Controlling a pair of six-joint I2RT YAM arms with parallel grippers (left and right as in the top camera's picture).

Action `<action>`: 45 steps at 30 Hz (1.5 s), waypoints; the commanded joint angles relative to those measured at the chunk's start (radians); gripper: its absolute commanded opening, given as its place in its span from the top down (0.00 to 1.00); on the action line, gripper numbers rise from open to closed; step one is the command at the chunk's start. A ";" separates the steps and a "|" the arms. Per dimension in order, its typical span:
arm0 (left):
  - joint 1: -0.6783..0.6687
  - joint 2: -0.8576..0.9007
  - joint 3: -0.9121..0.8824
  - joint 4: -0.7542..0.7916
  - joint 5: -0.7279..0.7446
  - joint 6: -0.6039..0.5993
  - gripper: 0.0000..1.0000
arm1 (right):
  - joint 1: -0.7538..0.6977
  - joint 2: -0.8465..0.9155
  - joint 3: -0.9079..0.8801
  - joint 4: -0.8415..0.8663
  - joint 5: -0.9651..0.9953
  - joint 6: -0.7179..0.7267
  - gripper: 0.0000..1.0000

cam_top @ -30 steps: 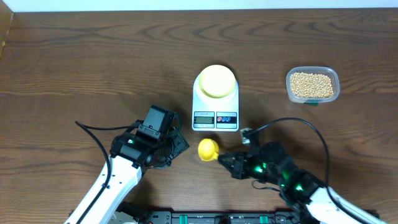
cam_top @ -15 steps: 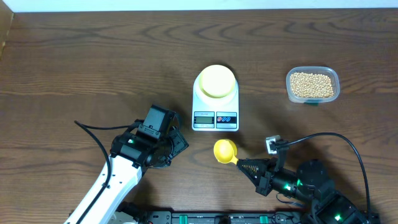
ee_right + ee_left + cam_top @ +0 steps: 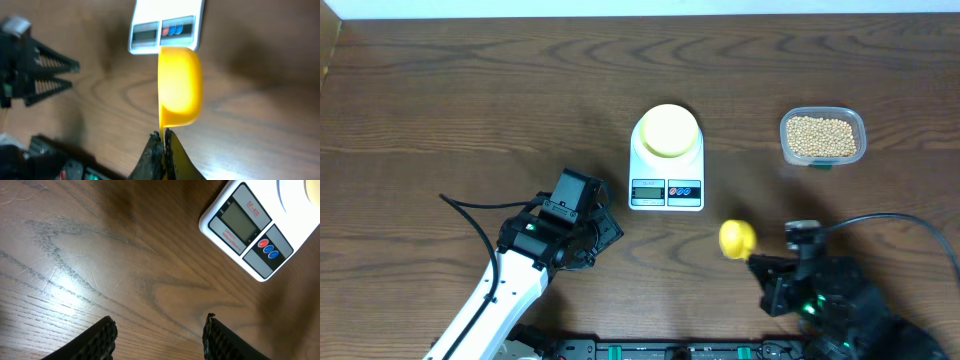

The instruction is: Scoop item into bowl and weigh 50g on scale

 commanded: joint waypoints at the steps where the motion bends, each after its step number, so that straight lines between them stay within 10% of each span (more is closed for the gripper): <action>1: -0.003 0.002 -0.005 -0.002 -0.014 0.002 0.42 | -0.004 -0.008 0.124 -0.063 0.158 -0.076 0.99; 8: -0.003 0.002 -0.005 0.034 -0.013 0.005 0.44 | -0.004 -0.008 0.198 -0.063 0.311 -0.098 0.99; 13: -0.019 0.002 -0.005 0.143 0.024 0.116 0.93 | -0.004 -0.008 0.198 -0.057 0.358 -0.055 0.99; 45: -0.263 0.574 -0.005 0.878 -0.146 0.044 0.93 | -0.004 -0.006 0.197 -0.068 0.433 -0.105 0.99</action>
